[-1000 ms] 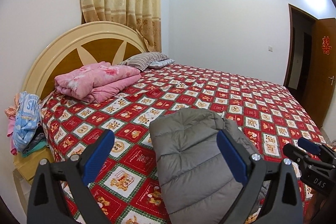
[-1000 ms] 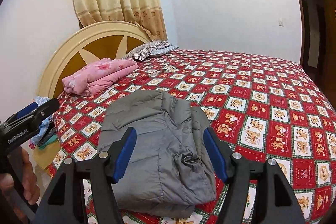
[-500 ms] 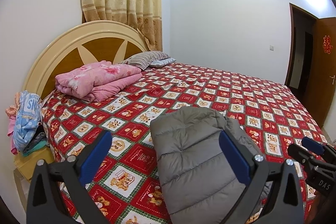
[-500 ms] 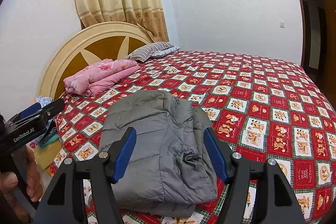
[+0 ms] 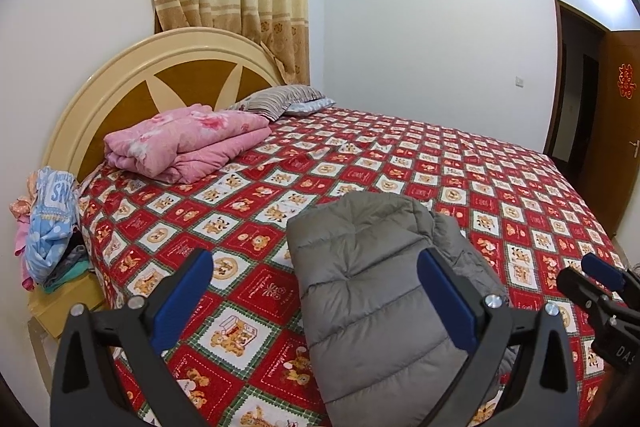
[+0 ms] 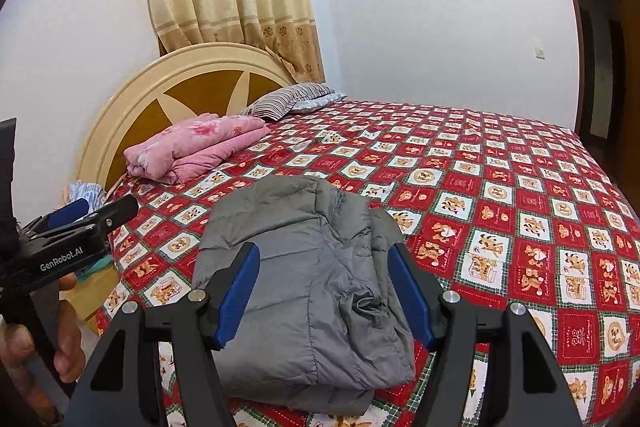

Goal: Fold large clothes

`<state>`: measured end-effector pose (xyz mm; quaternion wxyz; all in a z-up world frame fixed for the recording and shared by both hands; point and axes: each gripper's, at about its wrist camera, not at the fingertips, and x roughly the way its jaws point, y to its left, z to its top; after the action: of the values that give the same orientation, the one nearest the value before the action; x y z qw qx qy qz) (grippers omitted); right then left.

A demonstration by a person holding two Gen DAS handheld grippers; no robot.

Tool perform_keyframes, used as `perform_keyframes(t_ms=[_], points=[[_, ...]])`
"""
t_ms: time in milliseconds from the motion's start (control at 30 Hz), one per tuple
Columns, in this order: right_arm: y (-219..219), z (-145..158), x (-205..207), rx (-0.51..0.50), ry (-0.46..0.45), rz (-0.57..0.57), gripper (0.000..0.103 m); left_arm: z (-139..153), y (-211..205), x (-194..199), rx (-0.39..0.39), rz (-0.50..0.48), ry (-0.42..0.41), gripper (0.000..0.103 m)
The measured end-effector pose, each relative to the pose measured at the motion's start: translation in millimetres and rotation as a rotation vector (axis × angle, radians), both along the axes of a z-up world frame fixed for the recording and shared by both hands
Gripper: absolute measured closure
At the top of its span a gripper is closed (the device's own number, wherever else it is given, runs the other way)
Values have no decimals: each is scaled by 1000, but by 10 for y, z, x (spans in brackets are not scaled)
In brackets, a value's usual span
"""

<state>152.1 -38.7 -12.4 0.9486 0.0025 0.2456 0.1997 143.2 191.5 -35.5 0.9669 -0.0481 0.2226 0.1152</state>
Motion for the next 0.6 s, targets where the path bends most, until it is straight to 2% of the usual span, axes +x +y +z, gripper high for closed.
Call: perform_keyframes(t_ms=[600], points=[[22, 7, -2, -2, -3, 1, 36, -2, 11, 17, 7, 16, 14, 0]])
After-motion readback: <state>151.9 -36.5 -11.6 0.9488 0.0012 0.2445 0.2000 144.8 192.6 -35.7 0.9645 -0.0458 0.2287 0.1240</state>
